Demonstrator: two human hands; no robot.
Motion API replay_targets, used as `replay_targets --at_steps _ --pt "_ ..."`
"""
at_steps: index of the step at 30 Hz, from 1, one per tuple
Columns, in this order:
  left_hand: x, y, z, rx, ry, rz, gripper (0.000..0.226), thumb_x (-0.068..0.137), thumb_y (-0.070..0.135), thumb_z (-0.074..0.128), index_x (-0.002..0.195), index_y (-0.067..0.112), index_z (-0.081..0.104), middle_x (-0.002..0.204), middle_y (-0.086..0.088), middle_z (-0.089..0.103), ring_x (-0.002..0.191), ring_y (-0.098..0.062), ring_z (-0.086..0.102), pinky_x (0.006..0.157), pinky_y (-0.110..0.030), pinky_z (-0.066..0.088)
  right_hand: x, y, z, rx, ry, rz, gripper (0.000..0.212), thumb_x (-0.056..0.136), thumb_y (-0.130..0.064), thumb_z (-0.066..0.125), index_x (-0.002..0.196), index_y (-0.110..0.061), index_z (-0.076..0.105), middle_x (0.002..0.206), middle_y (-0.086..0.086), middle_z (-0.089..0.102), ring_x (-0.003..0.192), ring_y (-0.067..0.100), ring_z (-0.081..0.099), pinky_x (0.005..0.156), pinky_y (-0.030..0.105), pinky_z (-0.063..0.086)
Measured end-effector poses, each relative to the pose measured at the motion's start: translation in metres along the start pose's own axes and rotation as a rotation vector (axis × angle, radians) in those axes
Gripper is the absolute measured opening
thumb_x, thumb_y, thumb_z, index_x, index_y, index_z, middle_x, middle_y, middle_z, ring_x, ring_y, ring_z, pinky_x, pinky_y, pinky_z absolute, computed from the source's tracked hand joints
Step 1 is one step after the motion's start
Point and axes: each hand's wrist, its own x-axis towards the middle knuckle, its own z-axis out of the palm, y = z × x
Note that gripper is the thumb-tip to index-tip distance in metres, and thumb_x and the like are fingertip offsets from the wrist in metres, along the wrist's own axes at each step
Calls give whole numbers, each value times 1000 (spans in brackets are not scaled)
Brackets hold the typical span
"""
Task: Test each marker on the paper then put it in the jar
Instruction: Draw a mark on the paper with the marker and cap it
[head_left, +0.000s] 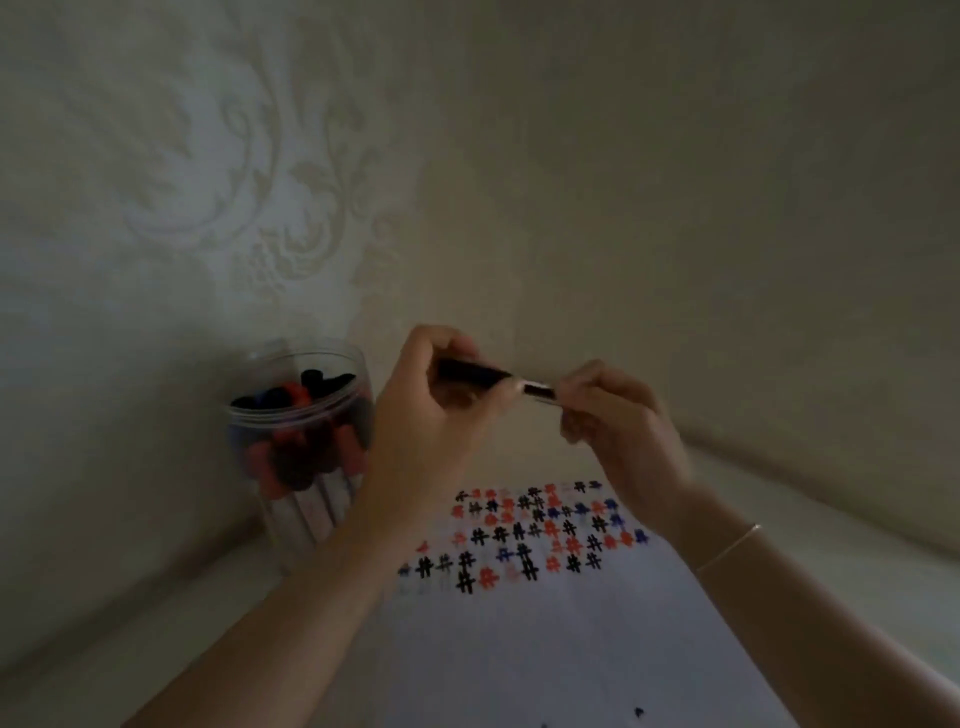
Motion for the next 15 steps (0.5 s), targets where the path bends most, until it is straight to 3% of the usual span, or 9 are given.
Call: replay_targets --at_steps 3,7,9,11,15 --pt "39 42 -31 -62 186 96 30 83 10 71 106 17 53 91 0 68 72 -7 68 68 -17 53 30 -33 41 -34 -201 -20 7 84 -10 64 80 -11 69 68 5 60 67 16 57 68 29 51" --pt "83 68 -90 214 323 278 31 91 15 60 120 19 50 91 9 61 67 -5 63 63 -21 52 67 -39 100 -513 -254 -33 14 84 -26 69 98 -26 65 93 5 66 83 24 63 87 44 54" --pt "96 65 -115 408 257 263 31 93 16 55 122 21 46 88 10 60 62 -5 63 67 -33 56 76 -30 122 -651 -294 62 23 84 -26 69 105 -23 60 103 2 61 91 22 60 89 40 51" --pt "98 58 -131 512 117 206 27 95 14 52 117 23 41 86 4 63 59 -8 64 71 -43 57 73 -15 139 -646 -368 155 33 88 -18 61 120 -16 52 101 3 56 88 20 55 81 33 47" --pt "80 40 -141 613 -76 244 22 99 13 45 112 28 35 76 2 63 56 -11 64 64 -45 56 52 11 151 -604 -351 108 39 96 -14 39 135 -17 39 99 15 64 88 35 60 78 40 49"
